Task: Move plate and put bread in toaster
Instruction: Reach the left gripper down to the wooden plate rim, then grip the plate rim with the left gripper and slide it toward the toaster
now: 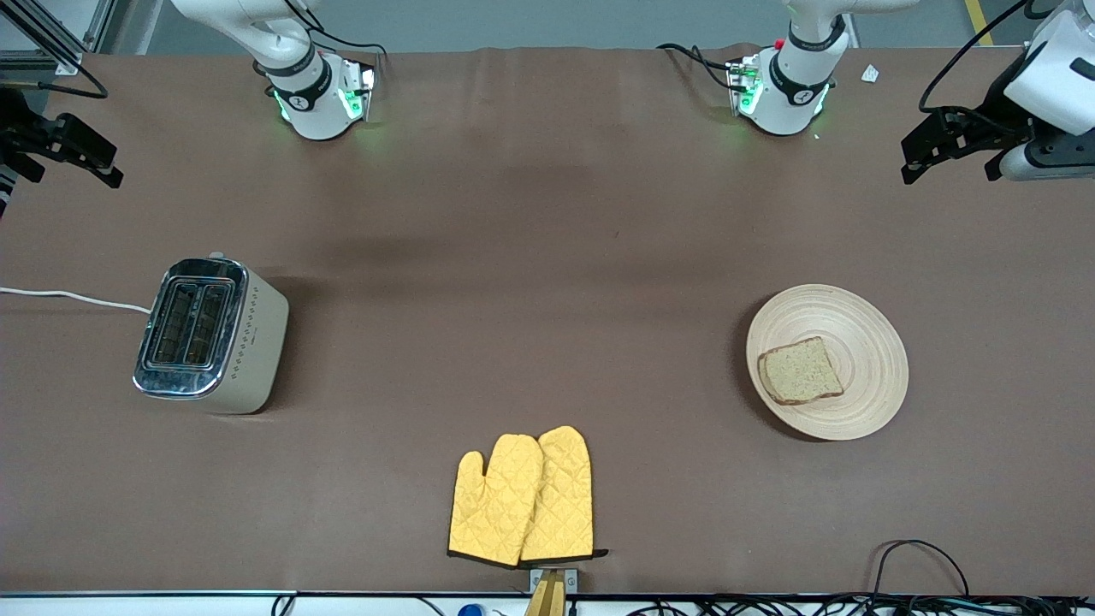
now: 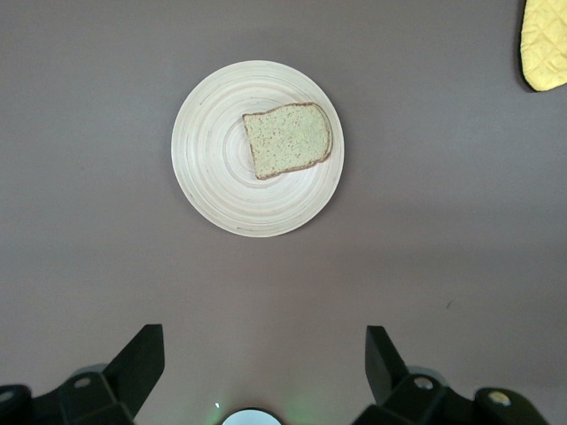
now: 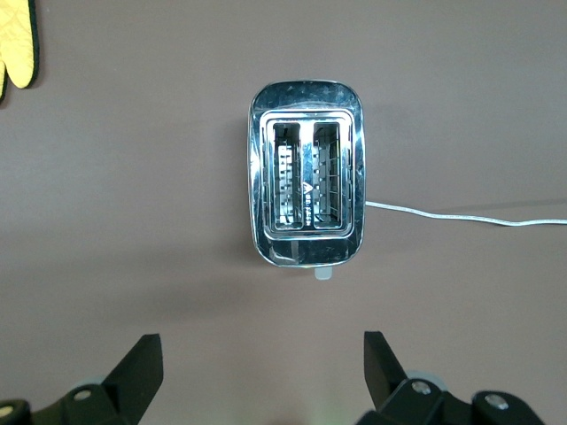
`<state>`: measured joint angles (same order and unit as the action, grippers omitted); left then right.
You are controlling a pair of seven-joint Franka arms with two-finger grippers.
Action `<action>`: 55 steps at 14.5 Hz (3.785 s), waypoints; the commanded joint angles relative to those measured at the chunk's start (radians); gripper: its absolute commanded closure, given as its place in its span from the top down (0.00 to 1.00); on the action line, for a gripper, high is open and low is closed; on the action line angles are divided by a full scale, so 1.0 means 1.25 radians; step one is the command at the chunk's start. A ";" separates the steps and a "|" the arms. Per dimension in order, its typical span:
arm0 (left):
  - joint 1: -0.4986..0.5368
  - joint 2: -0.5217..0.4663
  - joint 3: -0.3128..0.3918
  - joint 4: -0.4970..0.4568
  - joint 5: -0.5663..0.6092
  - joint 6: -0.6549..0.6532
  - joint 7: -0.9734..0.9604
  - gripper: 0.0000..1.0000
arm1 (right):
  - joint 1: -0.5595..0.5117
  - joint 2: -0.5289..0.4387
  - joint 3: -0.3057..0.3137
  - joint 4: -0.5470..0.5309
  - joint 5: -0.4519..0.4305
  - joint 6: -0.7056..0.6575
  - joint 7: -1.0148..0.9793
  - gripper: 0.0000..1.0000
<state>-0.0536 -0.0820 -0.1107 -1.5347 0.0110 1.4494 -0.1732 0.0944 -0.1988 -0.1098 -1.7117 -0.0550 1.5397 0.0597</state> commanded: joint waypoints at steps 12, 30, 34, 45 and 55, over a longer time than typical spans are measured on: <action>0.180 0.181 0.008 0.017 -0.103 0.069 0.099 1.00 | -0.006 0.004 0.004 0.008 -0.001 -0.002 -0.002 1.00; 0.512 0.658 0.006 -0.013 -0.526 0.262 0.844 0.97 | -0.006 0.004 0.004 0.008 -0.001 -0.002 -0.002 1.00; 0.517 0.705 0.006 -0.012 -0.578 0.270 0.913 0.85 | -0.006 0.004 0.004 0.008 0.000 -0.002 -0.002 1.00; 0.503 0.753 -0.003 -0.008 -0.631 0.270 0.919 0.16 | -0.006 0.004 0.004 0.008 0.000 -0.002 -0.002 1.00; 0.413 0.750 -0.087 -0.010 -0.678 0.273 0.876 0.00 | -0.006 0.004 0.004 0.008 0.000 -0.002 -0.002 1.00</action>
<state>0.5066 0.8633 -0.1966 -1.5469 -0.8030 1.7916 0.9505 0.0944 -0.1988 -0.1094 -1.7117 -0.0550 1.5397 0.0597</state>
